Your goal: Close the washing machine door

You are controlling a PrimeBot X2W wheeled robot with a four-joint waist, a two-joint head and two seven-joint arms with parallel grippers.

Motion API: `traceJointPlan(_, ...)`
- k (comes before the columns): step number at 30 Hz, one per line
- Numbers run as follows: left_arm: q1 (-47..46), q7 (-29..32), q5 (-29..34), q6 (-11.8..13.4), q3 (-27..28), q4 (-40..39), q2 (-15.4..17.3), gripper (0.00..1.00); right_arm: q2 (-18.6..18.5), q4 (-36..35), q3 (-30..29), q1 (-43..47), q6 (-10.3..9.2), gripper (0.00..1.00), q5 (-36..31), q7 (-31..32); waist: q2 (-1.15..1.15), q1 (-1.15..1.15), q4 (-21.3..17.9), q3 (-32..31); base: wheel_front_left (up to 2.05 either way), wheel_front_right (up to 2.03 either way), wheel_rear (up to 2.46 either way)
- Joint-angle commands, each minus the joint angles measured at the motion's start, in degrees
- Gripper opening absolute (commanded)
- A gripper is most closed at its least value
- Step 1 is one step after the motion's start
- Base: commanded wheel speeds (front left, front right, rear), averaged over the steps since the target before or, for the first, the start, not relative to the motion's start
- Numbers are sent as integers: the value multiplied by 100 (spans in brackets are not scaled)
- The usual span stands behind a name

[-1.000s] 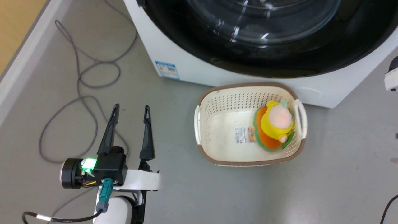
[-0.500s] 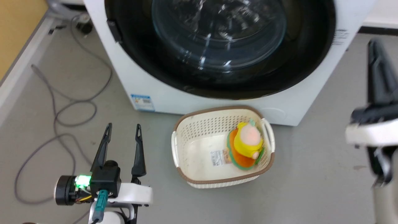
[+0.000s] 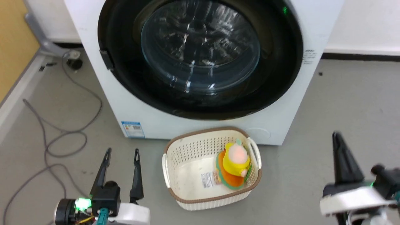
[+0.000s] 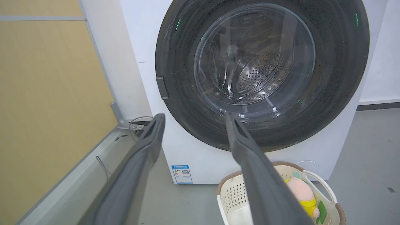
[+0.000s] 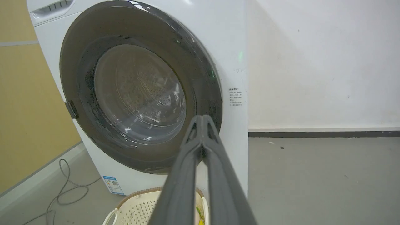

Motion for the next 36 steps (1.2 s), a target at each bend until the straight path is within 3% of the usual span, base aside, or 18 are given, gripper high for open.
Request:
traceJointPlan(1, 128, -25, -25, 17, 17, 22, 36, 100, 49, 42, 31, 207, -5, 0, 58, -21, 0, 1, -76, -138, 0, 0, 0)
traceJointPlan(2, 169, -25, -33, 13, 20, 29, 37, 100, 63, 59, 62, 303, -5, 0, 86, -21, 0, 1, -90, -173, 0, 0, 0)
traceJointPlan(3, 242, -25, -65, -10, 36, 25, 31, 100, 97, 83, 204, 514, -5, 100, 162, -21, 0, 1, -125, -230, 0, 0, 0)
traceJointPlan(13, 335, -25, -150, -113, 114, 45, -5, 100, 127, 37, 400, 751, -5, 100, 302, -21, 0, 1, -168, -303, 0, 0, 0)
traceJointPlan(14, 243, 0, -145, -111, 106, 27, -15, 0, 98, 65, 394, 677, -1, 0, 248, 0, 0, 1, -168, -305, 0, 0, 0)
traceJointPlan(36, 222, 221, -117, -249, 209, -34, -75, 0, 101, -23, 385, 648, -2, 0, 51, 219, 0, 1, -175, -299, 0, 0, 0)
